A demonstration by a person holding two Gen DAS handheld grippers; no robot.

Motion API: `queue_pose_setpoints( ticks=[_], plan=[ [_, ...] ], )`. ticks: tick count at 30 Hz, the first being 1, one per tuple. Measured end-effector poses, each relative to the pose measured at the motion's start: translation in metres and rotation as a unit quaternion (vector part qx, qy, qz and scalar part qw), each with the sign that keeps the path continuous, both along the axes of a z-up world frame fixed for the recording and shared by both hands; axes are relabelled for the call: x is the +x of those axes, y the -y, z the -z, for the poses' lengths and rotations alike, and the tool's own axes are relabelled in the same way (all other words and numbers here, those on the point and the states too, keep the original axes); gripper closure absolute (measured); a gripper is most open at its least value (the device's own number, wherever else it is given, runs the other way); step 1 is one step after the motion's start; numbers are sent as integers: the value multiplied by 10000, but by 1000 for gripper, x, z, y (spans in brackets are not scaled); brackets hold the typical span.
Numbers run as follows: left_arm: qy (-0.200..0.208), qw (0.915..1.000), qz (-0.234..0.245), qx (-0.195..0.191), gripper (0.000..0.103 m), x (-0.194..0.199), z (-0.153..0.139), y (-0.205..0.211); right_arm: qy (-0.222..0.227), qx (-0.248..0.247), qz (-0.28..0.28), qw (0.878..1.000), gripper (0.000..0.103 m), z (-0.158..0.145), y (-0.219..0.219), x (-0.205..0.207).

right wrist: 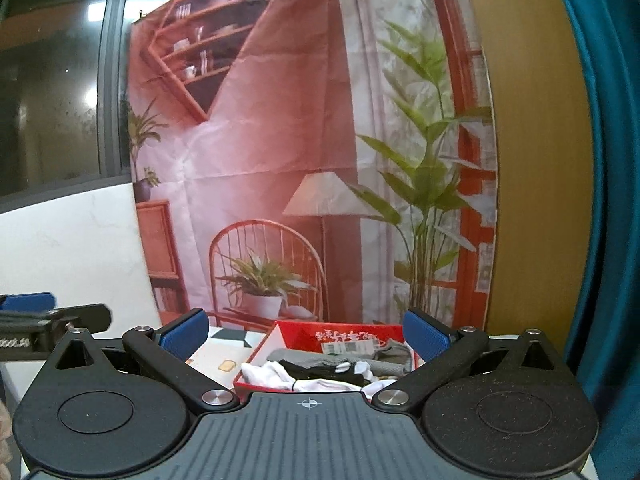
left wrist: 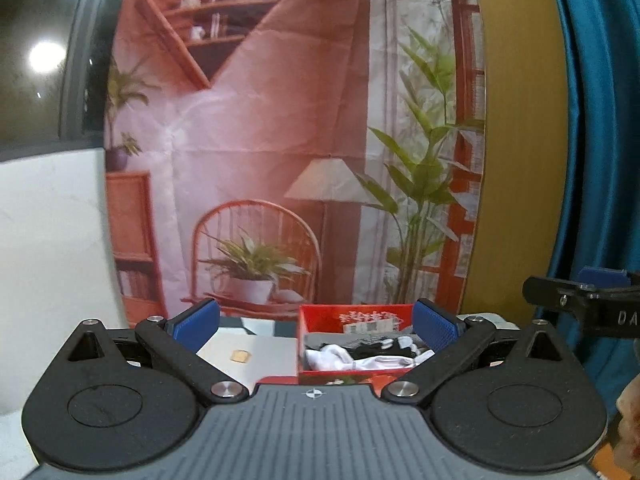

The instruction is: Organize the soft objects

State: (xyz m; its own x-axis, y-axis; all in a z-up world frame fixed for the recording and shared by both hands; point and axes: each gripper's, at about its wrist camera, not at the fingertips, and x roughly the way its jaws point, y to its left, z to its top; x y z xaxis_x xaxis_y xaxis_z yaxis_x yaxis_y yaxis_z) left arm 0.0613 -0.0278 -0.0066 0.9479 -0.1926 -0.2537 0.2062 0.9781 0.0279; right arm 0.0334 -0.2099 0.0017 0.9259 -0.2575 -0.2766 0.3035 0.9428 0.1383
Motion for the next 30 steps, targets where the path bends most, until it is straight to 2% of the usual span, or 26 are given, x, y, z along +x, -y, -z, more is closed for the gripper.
queue_pose_setpoints(
  ticks=[4,11,30],
  plan=[
    [110,9999,-56,45,0,-21,-6,-6,77,-48,67,9999,0,-9,-13,-17],
    [56,9999,-87,-39,0,-25,-10,-14,184,-124,188,9996,0,-22,-25,-42],
    [21,9996,-268,24,0,-27,-9,-14,86,-180,303,9993,0,-24,-24,-48]
  ],
)
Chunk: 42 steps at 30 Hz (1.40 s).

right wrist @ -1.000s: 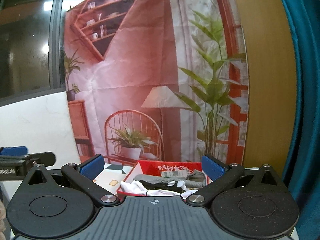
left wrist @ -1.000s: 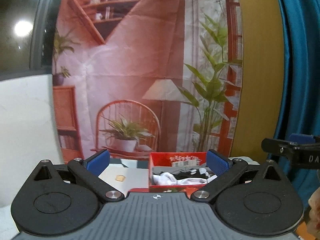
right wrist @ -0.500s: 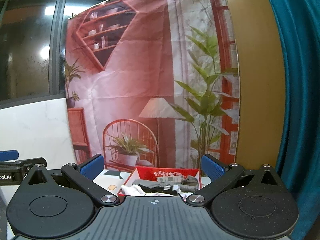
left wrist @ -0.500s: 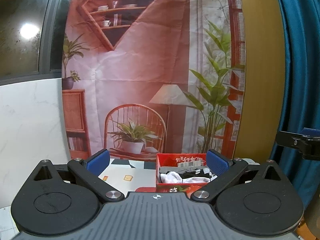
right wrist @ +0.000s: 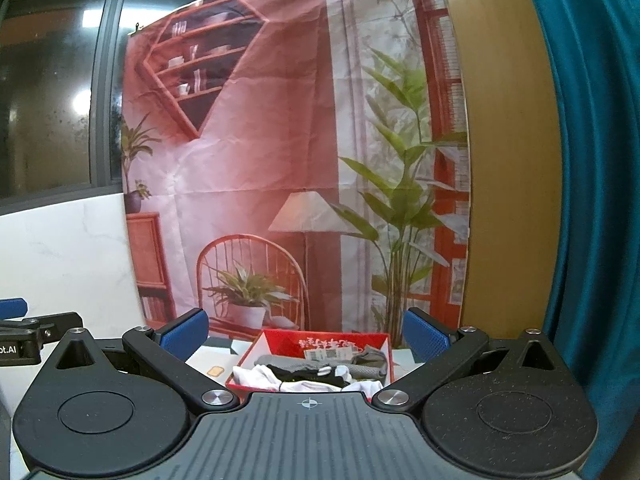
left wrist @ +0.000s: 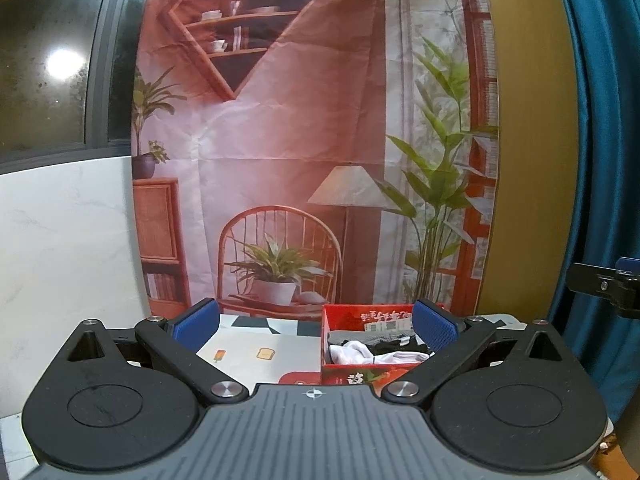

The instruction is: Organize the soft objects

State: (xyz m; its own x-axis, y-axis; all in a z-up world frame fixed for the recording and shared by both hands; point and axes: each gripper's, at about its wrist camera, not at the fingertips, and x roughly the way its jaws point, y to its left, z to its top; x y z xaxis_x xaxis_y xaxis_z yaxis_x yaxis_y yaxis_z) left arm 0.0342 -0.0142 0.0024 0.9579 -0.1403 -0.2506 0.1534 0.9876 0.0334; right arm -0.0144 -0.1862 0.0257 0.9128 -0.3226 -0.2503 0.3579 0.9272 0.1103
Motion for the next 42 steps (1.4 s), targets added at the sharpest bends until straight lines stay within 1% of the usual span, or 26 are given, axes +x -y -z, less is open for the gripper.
queue_pose_setpoints(
  ticks=[12,42],
  plan=[
    [65,10000,-25,7,0,-3,0,0,-44,20,103,9999,0,3,5,-3],
    [111,9999,-98,13,0,-6,-1,2,-116,33,130,9998,0,10,11,-2]
  ],
)
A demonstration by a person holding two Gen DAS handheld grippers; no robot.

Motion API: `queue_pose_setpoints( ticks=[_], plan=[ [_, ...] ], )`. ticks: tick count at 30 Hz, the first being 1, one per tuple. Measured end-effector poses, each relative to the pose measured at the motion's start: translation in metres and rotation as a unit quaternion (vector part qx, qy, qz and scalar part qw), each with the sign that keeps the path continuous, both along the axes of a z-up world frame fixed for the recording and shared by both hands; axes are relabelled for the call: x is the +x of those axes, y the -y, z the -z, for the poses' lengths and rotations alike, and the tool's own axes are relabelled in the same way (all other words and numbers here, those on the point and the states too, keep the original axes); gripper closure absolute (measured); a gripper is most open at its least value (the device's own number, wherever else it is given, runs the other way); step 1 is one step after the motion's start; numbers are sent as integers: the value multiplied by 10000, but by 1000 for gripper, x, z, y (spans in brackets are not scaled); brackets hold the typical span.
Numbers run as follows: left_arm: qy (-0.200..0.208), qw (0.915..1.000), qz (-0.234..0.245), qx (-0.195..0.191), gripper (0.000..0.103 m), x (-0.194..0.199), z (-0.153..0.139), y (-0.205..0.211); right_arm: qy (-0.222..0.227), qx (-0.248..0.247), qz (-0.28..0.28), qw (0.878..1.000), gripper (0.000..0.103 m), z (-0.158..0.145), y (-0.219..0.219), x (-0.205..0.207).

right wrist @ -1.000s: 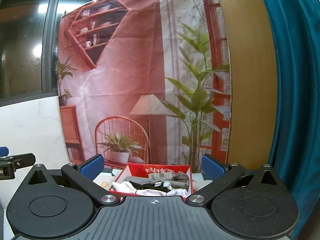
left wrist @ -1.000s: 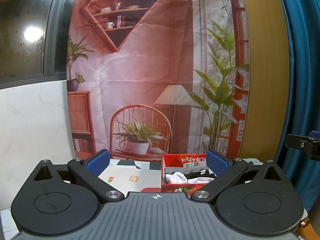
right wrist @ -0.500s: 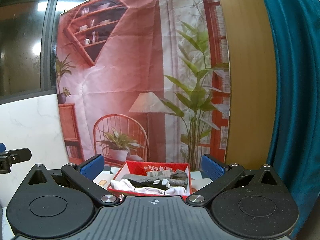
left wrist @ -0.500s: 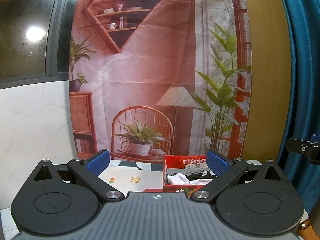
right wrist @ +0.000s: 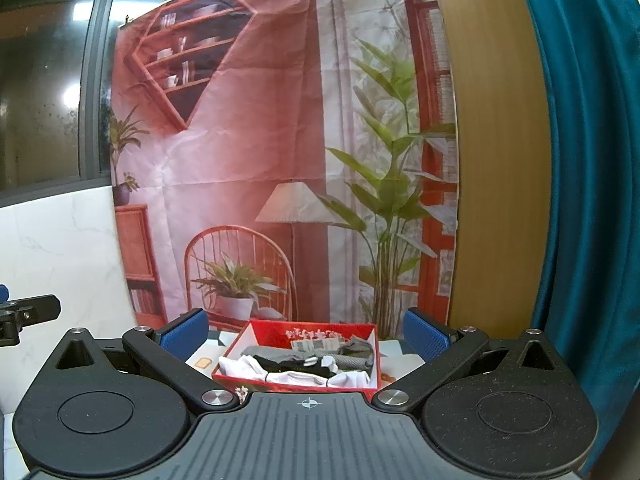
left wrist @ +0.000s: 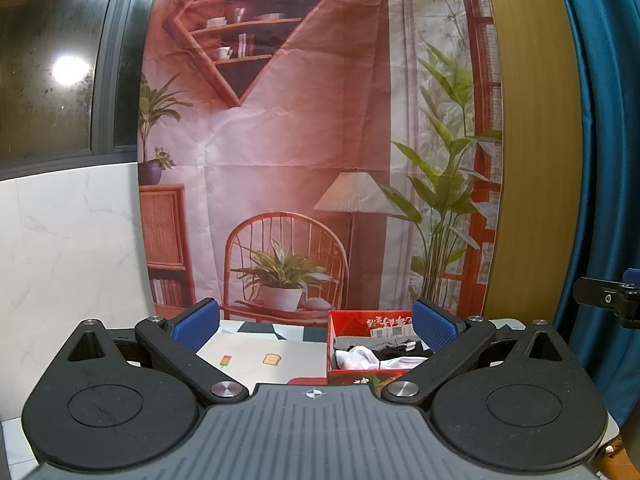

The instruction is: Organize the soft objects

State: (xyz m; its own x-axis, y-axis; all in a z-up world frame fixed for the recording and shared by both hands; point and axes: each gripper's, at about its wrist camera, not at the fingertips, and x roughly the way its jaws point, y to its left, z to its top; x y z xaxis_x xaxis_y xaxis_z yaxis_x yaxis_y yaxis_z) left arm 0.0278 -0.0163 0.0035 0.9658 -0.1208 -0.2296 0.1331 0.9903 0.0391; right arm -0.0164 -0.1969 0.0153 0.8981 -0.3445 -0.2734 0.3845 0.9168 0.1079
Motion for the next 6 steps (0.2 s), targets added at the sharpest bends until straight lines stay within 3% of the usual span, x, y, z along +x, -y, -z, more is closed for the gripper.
queue_pose_setpoints(
  ticks=[6],
  plan=[
    [11,10000,12,6,0,0,1,-2,-6,0,7,10000,0,1,0,-1]
  ],
)
